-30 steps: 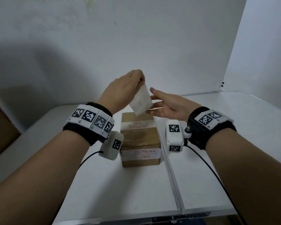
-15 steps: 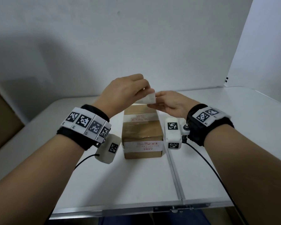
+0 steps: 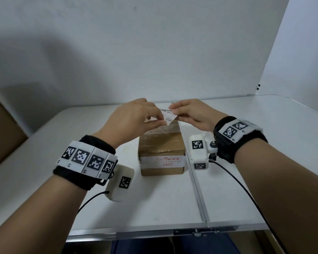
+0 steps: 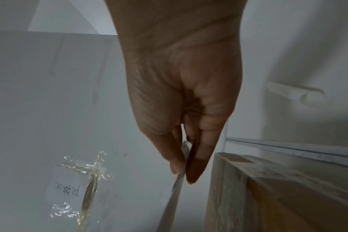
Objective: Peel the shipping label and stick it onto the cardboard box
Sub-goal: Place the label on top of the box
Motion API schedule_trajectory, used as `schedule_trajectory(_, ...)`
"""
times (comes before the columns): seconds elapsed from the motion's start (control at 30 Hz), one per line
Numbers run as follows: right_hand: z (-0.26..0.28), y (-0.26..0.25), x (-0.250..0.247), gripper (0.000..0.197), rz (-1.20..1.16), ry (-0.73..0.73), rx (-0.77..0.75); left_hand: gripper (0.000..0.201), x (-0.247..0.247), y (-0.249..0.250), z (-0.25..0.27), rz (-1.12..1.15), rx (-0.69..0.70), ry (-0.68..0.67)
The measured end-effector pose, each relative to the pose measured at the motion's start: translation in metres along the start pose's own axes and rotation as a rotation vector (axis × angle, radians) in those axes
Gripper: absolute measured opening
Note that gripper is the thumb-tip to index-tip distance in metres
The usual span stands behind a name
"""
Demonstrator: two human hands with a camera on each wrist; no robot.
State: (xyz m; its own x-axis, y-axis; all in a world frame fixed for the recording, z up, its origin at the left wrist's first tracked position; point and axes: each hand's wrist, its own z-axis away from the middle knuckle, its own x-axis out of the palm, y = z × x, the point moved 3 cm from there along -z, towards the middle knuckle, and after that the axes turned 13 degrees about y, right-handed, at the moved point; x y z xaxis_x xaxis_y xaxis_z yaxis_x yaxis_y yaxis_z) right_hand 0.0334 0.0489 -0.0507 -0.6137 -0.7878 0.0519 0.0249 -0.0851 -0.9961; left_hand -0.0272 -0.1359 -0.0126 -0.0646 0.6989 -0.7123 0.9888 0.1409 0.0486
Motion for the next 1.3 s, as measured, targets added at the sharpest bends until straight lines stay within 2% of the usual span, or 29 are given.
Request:
schedule_trajectory(0.23, -0.005, 0.001, -0.002, 0.013, 0.025, 0.116, -0.049, 0.028, 0.005, 0.007, 0.002, 0.104, -0.147, -0.072)
schedule_trajectory(0.3, -0.007, 0.002, -0.004, 0.012, 0.023, 0.156, -0.053, 0.03, 0.003, 0.009, 0.002, 0.083, -0.143, -0.101)
schedule_trajectory(0.4, -0.011, 0.003, -0.004, 0.012, 0.074, 0.224, -0.078, 0.016, 0.004, 0.006, 0.004, 0.042, -0.105, -0.132)
schedule_trajectory(0.47, -0.013, 0.005, -0.002, 0.018, 0.114, 0.237, -0.108, 0.015, 0.005, 0.003, 0.006, -0.047, -0.074, -0.133)
schedule_trajectory(0.57, -0.014, 0.006, 0.003, 0.028, 0.177, 0.164, -0.164, 0.016, 0.006, 0.005, 0.009, -0.156, -0.062, -0.17)
schedule_trajectory(0.67, -0.009, 0.007, 0.009, 0.031, 0.27, 0.04, -0.209, 0.016, 0.007, 0.008, 0.013, -0.062, -0.053, -0.205)
schedule_trajectory(0.77, -0.006, 0.008, 0.013, 0.028, 0.34, -0.023, -0.251, 0.016, 0.009, 0.013, 0.014, -0.015, -0.042, -0.205)
schedule_trajectory(0.97, -0.008, 0.012, 0.011, 0.019, 0.365, -0.002, -0.26, 0.015, 0.013, 0.018, 0.017, -0.053, -0.043, -0.229)
schedule_trajectory(1.13, -0.007, 0.013, 0.01, 0.026, 0.434, -0.029, -0.266, 0.02, 0.02, 0.014, 0.021, -0.07, -0.099, -0.322)
schedule_trajectory(1.3, -0.008, 0.014, 0.008, 0.029, 0.442, -0.004, -0.289, 0.016, 0.023, 0.016, 0.022, -0.063, -0.156, -0.306)
